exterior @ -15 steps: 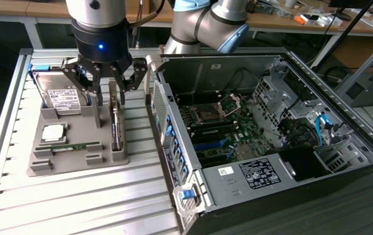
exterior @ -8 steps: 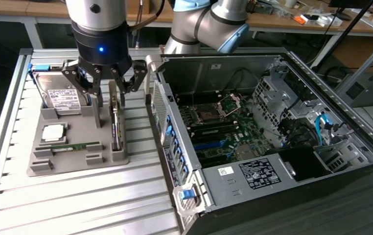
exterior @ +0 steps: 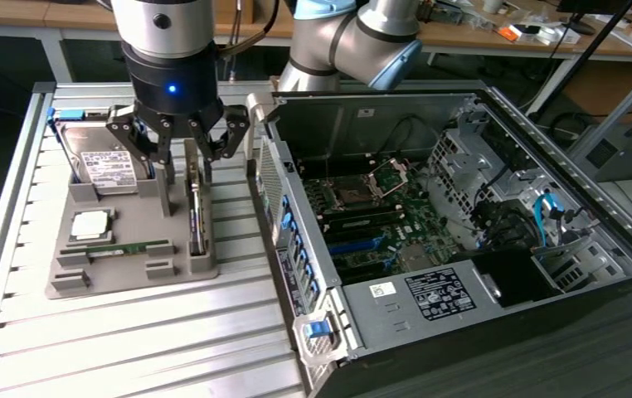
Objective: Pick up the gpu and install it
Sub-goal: 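Pick up the gpu and move the gpu toward the slot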
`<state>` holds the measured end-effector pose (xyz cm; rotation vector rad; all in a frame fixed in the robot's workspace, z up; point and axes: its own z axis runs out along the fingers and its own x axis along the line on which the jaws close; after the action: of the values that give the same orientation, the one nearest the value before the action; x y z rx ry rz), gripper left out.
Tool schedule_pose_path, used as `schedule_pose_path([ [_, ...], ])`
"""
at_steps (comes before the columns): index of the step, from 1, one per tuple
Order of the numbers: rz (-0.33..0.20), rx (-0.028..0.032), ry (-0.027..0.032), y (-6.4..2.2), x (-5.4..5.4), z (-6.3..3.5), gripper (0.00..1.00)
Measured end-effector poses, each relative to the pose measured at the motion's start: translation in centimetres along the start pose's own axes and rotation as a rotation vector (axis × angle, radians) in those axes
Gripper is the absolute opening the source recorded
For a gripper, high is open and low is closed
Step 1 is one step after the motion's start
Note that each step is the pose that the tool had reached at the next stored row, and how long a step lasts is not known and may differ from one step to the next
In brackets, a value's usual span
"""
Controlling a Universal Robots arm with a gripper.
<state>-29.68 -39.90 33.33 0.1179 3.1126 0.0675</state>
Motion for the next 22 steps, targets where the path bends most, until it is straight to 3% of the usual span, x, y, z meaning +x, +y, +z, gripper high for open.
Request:
schedule_pose_path([
  [22,0.0,-0.0001,-0.0001,-0.03,0.02,0.7,0.48],
])
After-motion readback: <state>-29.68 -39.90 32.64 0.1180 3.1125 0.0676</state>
